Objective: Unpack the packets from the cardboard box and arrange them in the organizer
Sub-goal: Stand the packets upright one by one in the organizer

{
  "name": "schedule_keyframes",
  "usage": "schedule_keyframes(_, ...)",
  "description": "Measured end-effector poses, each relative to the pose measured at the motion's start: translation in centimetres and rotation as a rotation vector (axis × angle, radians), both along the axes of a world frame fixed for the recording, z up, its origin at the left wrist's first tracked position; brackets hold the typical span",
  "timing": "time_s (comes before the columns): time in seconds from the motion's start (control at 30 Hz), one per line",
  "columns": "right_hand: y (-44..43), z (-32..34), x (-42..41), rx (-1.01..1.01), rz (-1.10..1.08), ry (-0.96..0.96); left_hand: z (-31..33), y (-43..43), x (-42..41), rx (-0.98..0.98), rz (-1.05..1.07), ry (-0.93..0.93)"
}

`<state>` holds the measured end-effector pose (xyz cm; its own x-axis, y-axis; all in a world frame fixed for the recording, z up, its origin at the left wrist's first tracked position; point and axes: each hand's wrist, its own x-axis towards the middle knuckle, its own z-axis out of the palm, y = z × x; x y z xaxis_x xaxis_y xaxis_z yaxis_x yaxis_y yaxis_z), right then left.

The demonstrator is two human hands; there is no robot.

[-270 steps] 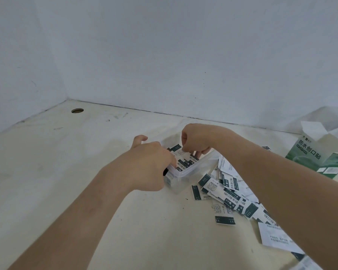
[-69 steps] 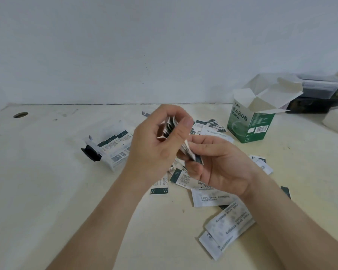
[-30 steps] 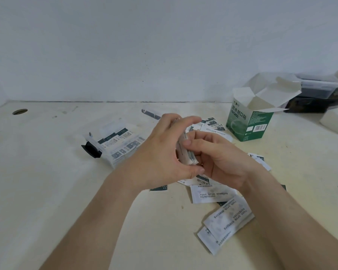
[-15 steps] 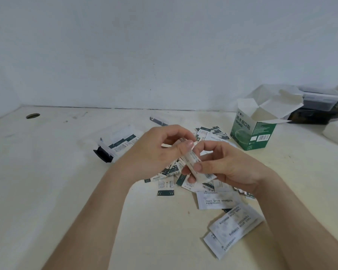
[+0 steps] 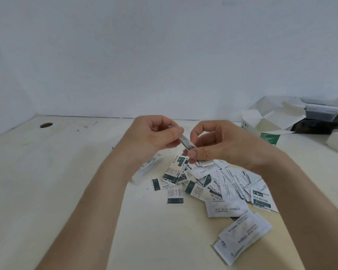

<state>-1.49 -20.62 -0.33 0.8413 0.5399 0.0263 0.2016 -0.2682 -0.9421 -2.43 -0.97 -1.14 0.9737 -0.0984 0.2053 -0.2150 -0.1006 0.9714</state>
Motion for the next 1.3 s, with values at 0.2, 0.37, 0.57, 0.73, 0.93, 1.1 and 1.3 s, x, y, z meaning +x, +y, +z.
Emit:
schedule_keyframes(0.2, 3.7, 2.3, 1.6, -0.035, -0.004, -0.074, 2.1, 2.7, 1.3, -0.151, 0.055, -0.004)
schedule_keyframes(0.37, 6.6, 3.1, 3.7, -0.179, -0.028, -0.133, 1.9, 5.0, 3.0, -0.232, 0.063, 0.050)
schedule_keyframes(0.57, 8.7, 3.1, 7.3, -0.508, -0.104, -0.241, 0.4, 7.8, 5.7, 0.347, 0.371, -0.092)
schedule_keyframes(0.73, 11.3, 2.4, 9.2, -0.893, -0.071, -0.424, -0.6, 8.0, 6.7, 1.102, 0.085, -0.191)
schedule_keyframes(0.93, 13.7, 0.2, 10.8, -1.223, -0.016, -0.664, -2.0, 7.4, 7.7, 1.480, -0.180, -0.158)
schedule_keyframes(1.1, 14.7, -1.4, 11.8, -1.359, 0.041, -0.730, -3.0, 7.3, 8.3, 1.564, -0.238, -0.162)
schedule_keyframes(1.3, 15.5, -2.4, 11.8, -1.446, 0.069, -0.740, -3.4, 7.3, 8.4, 1.629, -0.250, -0.163)
